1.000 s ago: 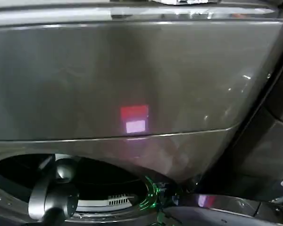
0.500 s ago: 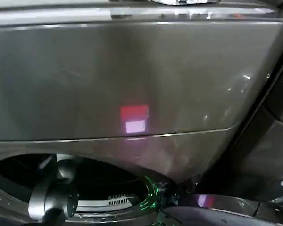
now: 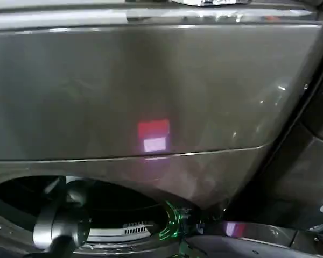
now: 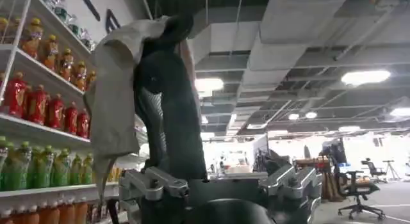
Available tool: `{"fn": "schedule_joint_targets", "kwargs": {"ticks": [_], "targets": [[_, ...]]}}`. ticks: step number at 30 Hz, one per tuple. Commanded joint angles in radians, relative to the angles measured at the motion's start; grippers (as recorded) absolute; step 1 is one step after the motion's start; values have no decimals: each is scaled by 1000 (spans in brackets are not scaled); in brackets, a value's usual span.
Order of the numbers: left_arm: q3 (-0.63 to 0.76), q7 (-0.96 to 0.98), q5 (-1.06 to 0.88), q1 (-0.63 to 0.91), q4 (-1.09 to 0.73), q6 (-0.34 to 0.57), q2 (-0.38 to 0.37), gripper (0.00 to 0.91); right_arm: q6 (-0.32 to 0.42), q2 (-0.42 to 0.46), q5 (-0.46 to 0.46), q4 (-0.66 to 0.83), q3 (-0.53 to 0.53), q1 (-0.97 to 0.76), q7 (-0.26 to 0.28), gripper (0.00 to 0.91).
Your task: Grasp the clothes from the dryer.
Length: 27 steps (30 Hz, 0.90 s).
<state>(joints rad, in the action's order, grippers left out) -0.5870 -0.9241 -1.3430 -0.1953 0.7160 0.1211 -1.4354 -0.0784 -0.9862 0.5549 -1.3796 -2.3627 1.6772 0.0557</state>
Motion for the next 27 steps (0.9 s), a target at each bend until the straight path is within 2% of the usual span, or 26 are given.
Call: {"fn": "schedule_joint_targets", "kwargs": {"ticks": [1, 3, 5, 9, 11, 13, 15, 22, 27], "targets": [[13, 308, 404, -75, 188, -196, 7, 0, -18, -16, -1, -39, 14, -5, 31, 907], [1, 447, 495, -112, 249, -300, -9, 0, -18, -20, -1, -47, 20, -10, 31, 907], [-1, 578, 558, -143, 283, -362, -20, 0, -16, -21, 2, -53, 24, -9, 31, 907], [3, 781, 843, -226, 400, -474, -37, 0, -14, -17, 14, -69, 35, -14, 26, 907], [6, 923, 963, -244, 413, -433, -51, 0, -7, -24, 19, -79, 42, -14, 32, 907], [10, 958, 1047, -269, 446, -423, -59, 0, -29, -34, 28, -103, 47, -13, 36, 907], [14, 960, 1123, -301, 506, -437, -65, 0, -11, -42, 34, -114, 58, -15, 29, 907], [14, 970, 1240, -363, 631, -487, -71, 0, -14, -45, 49, -118, 59, -20, 14, 907], [19, 966, 1242, -389, 662, -487, -70, 0, -11, -41, 51, -116, 59, -18, 9, 907]]}}
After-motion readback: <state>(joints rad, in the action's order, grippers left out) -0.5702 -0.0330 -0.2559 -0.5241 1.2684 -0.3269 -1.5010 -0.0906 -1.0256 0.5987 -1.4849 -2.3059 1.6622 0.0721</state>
